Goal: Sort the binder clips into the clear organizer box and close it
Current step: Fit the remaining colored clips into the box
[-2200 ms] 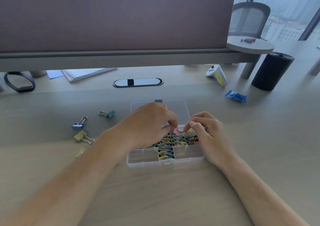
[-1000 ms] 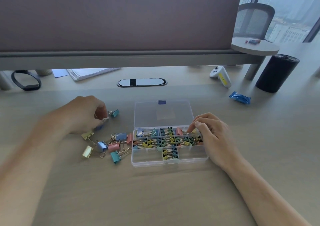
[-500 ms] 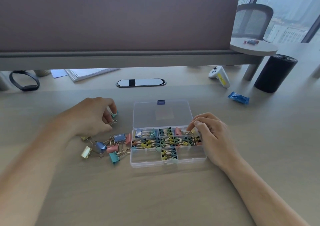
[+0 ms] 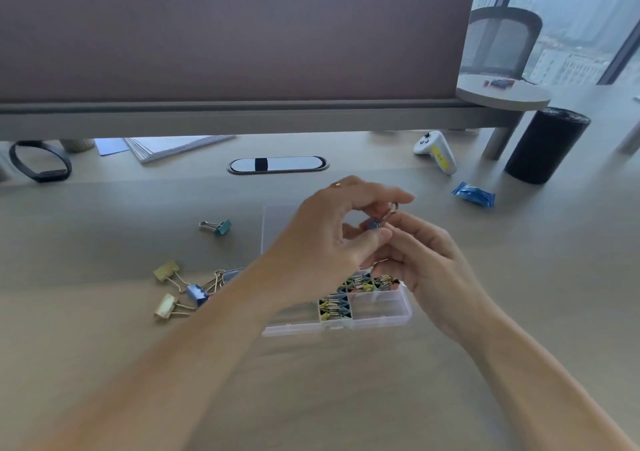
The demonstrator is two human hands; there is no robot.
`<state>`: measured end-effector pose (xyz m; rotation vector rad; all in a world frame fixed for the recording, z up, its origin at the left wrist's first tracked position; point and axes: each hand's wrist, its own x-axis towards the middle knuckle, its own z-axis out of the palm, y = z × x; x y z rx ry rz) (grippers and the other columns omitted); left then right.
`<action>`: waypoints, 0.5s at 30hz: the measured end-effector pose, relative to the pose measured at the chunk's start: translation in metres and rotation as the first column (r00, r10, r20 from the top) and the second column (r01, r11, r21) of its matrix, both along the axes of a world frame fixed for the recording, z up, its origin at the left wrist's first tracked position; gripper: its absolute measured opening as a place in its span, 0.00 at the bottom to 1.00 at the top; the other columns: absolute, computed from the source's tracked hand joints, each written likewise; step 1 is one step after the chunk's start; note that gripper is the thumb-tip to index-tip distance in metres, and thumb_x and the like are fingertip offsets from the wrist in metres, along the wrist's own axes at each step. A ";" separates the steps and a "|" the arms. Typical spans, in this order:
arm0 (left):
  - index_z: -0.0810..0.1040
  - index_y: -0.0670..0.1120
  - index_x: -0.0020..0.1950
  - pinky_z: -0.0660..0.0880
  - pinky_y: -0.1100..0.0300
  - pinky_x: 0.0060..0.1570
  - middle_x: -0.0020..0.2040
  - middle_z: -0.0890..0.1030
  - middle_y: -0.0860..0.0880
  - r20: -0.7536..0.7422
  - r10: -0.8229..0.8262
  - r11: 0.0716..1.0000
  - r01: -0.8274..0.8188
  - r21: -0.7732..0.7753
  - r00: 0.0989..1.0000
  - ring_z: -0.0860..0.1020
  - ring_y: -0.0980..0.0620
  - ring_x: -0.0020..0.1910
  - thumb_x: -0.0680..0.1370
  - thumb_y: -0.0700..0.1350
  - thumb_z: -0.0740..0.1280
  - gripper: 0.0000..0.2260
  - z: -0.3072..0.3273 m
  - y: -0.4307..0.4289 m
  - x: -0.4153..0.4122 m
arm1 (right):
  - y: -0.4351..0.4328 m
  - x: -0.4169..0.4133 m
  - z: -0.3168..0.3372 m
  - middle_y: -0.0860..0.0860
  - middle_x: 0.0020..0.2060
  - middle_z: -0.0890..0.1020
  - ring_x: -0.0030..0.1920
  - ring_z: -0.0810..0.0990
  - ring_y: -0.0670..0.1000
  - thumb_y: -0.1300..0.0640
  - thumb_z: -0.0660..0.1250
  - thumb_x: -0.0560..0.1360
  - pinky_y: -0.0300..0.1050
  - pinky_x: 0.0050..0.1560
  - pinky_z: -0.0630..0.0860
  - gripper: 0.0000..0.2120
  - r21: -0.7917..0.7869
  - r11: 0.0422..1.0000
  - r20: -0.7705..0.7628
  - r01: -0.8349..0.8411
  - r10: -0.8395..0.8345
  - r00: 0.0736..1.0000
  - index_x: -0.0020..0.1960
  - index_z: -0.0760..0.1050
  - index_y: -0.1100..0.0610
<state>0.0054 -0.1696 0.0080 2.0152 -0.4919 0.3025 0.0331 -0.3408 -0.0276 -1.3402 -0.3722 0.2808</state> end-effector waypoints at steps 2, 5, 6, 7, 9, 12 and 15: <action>0.84 0.56 0.58 0.82 0.57 0.46 0.51 0.80 0.56 0.027 -0.001 1.000 0.001 0.026 1.000 0.80 0.55 0.58 0.79 0.39 0.71 0.14 -0.001 -0.004 0.005 | -0.005 0.002 0.003 0.62 0.44 0.85 0.40 0.85 0.54 0.60 0.65 0.78 0.40 0.41 0.83 0.13 0.085 0.996 -0.120 -0.020 0.030 0.992 0.56 0.81 0.67; 0.85 0.55 0.52 0.80 0.61 0.44 0.48 0.83 0.57 0.070 0.073 0.992 -0.079 0.094 0.995 0.81 0.58 0.54 0.78 0.43 0.73 0.07 -0.004 -0.007 0.010 | -0.010 0.004 0.003 0.61 0.43 0.86 0.40 0.87 0.53 0.59 0.68 0.73 0.38 0.42 0.84 0.13 0.090 0.996 -0.193 -0.011 0.028 0.981 0.54 0.83 0.66; 0.85 0.55 0.52 0.80 0.63 0.46 0.48 0.84 0.58 0.088 0.107 0.986 -0.117 0.116 0.990 0.82 0.61 0.53 0.78 0.45 0.74 0.06 -0.005 -0.007 0.010 | -0.011 0.005 0.002 0.61 0.43 0.86 0.40 0.87 0.52 0.59 0.69 0.73 0.37 0.43 0.84 0.12 0.075 0.997 -0.198 -0.002 0.017 0.980 0.53 0.83 0.65; 0.86 0.56 0.52 0.78 0.67 0.47 0.47 0.85 0.60 0.102 0.137 0.981 -0.149 0.127 0.985 0.82 0.64 0.52 0.77 0.46 0.74 0.06 -0.007 -0.006 0.011 | -0.011 0.005 0.002 0.60 0.43 0.87 0.39 0.87 0.51 0.59 0.70 0.72 0.36 0.43 0.84 0.12 0.055 0.998 -0.195 0.010 0.001 0.981 0.52 0.84 0.64; 0.87 0.56 0.53 0.75 0.74 0.46 0.47 0.86 0.62 0.104 0.171 0.974 -0.184 0.134 0.980 0.81 0.69 0.49 0.76 0.48 0.76 0.07 -0.008 -0.002 0.011 | -0.013 0.007 0.001 0.58 0.43 0.87 0.38 0.86 0.48 0.56 0.73 0.70 0.34 0.42 0.82 0.12 0.003 0.998 -0.171 0.056 -0.055 0.984 0.50 0.86 0.61; 0.87 0.55 0.52 0.77 0.74 0.45 0.45 0.87 0.61 0.046 0.164 0.972 -0.169 0.164 0.985 0.82 0.69 0.46 0.74 0.47 0.77 0.08 -0.007 0.006 0.013 | -0.015 0.013 -0.002 0.56 0.41 0.87 0.34 0.83 0.46 0.57 0.74 0.74 0.34 0.38 0.81 0.09 -0.110 0.977 -0.075 0.185 -0.194 0.978 0.51 0.85 0.62; 0.87 0.52 0.49 0.76 0.76 0.44 0.41 0.86 0.59 0.009 0.154 0.964 -0.152 0.219 0.988 0.83 0.67 0.42 0.74 0.45 0.78 0.05 -0.010 0.008 0.013 | -0.013 0.016 -0.007 0.57 0.35 0.86 0.30 0.80 0.47 0.60 0.75 0.76 0.40 0.36 0.79 0.05 -0.257 0.917 0.074 0.306 -0.297 0.952 0.47 0.83 0.61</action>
